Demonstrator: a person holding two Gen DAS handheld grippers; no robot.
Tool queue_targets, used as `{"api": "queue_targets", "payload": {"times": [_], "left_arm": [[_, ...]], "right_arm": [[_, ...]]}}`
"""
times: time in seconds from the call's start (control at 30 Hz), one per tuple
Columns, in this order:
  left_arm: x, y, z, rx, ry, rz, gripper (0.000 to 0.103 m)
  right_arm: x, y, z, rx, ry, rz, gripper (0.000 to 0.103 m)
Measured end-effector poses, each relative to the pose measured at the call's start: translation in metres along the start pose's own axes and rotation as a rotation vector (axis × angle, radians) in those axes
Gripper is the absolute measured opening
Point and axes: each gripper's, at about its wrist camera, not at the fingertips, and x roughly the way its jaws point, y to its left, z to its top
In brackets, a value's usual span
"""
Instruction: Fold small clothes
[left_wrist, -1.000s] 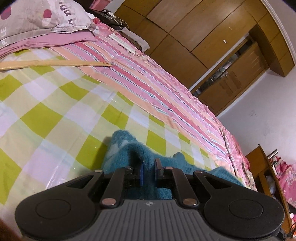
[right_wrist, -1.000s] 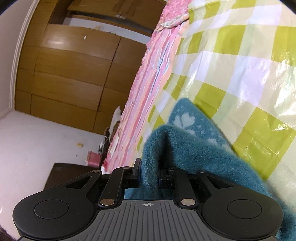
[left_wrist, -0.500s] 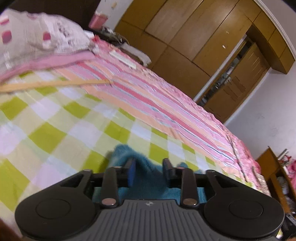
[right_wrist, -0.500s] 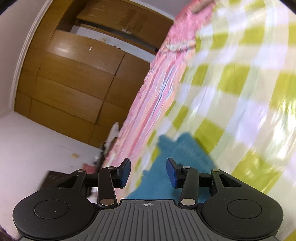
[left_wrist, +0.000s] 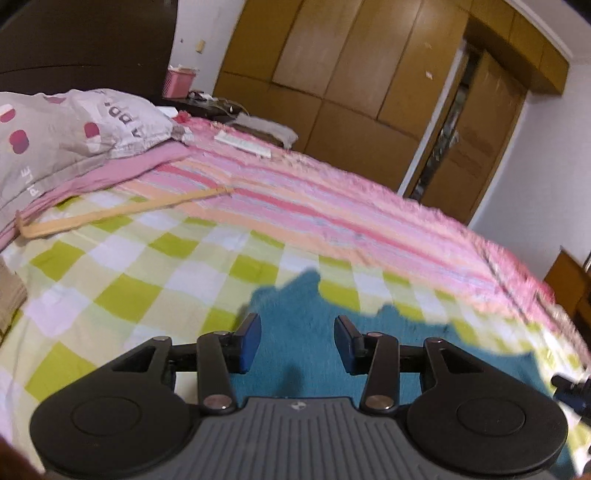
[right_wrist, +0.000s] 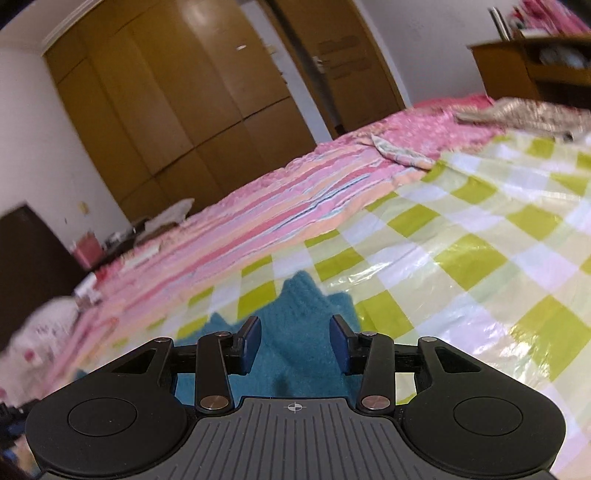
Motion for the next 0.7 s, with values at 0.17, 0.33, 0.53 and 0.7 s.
{"api": "queue_targets", "payload": {"times": [0.17, 0.33, 0.53, 0.7], "left_arm": [[0.006, 0.002, -0.015, 0.037, 0.015, 0.065, 0.048], [0.011, 0.011, -0.029, 0.058, 0.038, 0.129, 0.050], [0.006, 0.014, -0.035, 0.067, 0.023, 0.138, 0.051], [-0.004, 0.015, -0.030, 0.025, 0.031, 0.143, 0.050]], "right_arm": [[0.010, -0.001, -0.006, -0.072, 0.037, -0.072, 0.029], [0.024, -0.016, -0.012, -0.049, 0.087, -0.134, 0.029], [0.025, -0.021, -0.022, -0.064, 0.058, -0.132, 0.030], [0.017, -0.021, -0.017, -0.040, 0.067, -0.144, 0.030]]}}
